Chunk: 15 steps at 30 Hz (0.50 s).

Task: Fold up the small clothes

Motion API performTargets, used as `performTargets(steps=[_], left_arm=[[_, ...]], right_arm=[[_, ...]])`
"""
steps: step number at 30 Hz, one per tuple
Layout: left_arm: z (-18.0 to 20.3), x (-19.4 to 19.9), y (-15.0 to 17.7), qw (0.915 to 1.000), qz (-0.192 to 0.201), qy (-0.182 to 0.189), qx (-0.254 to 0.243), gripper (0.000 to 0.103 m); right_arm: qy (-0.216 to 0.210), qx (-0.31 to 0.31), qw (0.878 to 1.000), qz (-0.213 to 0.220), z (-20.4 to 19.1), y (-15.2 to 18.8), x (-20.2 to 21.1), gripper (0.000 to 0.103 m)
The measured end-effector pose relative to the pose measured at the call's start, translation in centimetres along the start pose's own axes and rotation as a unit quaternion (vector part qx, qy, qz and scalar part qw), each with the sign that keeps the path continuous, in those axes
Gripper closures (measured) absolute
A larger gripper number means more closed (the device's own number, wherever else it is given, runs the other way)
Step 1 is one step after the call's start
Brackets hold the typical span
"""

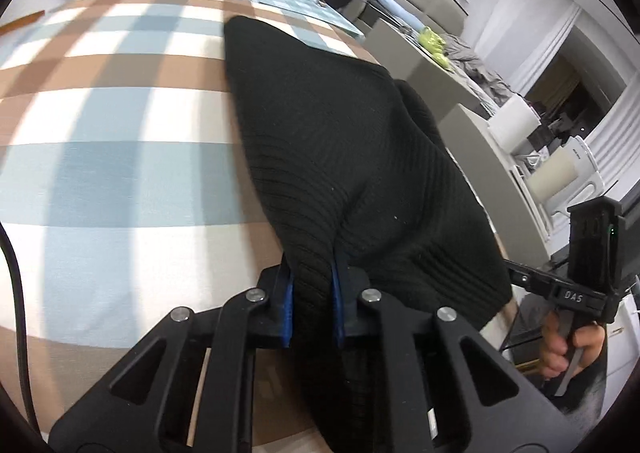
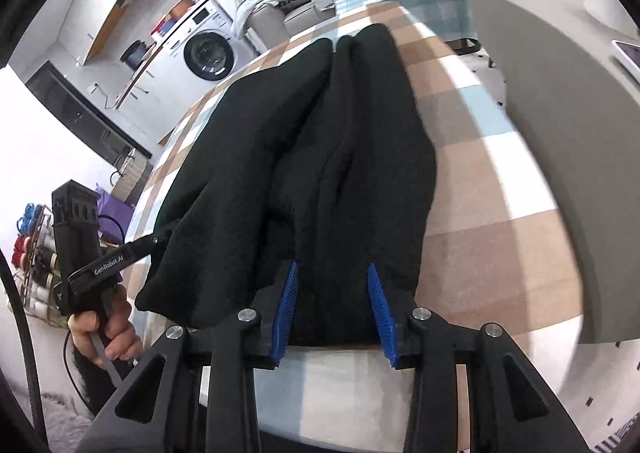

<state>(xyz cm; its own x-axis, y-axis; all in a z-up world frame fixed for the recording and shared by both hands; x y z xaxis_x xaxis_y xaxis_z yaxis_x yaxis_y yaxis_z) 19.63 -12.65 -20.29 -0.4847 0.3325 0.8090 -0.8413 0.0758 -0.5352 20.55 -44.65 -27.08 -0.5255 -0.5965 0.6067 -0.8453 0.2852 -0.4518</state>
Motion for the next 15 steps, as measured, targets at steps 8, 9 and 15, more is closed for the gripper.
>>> performTargets(steps=[8, 9, 15], left_arm=[[-5.2, 2.6, 0.7, 0.9992, -0.012, -0.039, -0.001, 0.085], [-5.3, 3.0, 0.7, 0.9989, -0.009, -0.045, -0.002, 0.084], [-5.7, 5.8, 0.5, 0.9974, 0.023, -0.069, 0.005, 0.066]], right_arm=[[-0.066, 0.043, 0.995, -0.066, -5.6, 1.0, -3.4, 0.065], [-0.069, 0.050, 0.995, -0.055, -5.9, 0.6, -3.3, 0.065], [-0.064, 0.054, 0.994, -0.077, -4.7, -0.7, -5.6, 0.096]])
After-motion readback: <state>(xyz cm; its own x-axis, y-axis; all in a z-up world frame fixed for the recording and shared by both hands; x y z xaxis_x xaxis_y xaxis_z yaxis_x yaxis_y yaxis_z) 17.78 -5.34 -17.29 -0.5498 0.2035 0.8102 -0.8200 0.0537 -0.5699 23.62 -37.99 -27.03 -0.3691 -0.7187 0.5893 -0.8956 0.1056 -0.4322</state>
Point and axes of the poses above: each gripper's, at about its wrist camera, not at the fingertips, and x roughly against the way its jaws point, z to its right, y to its underside, the point moved 7 cm from there along -x, roughly the way its jaws point, and after that the axes turned 15 degrees about -y, right-handed, at the moved point
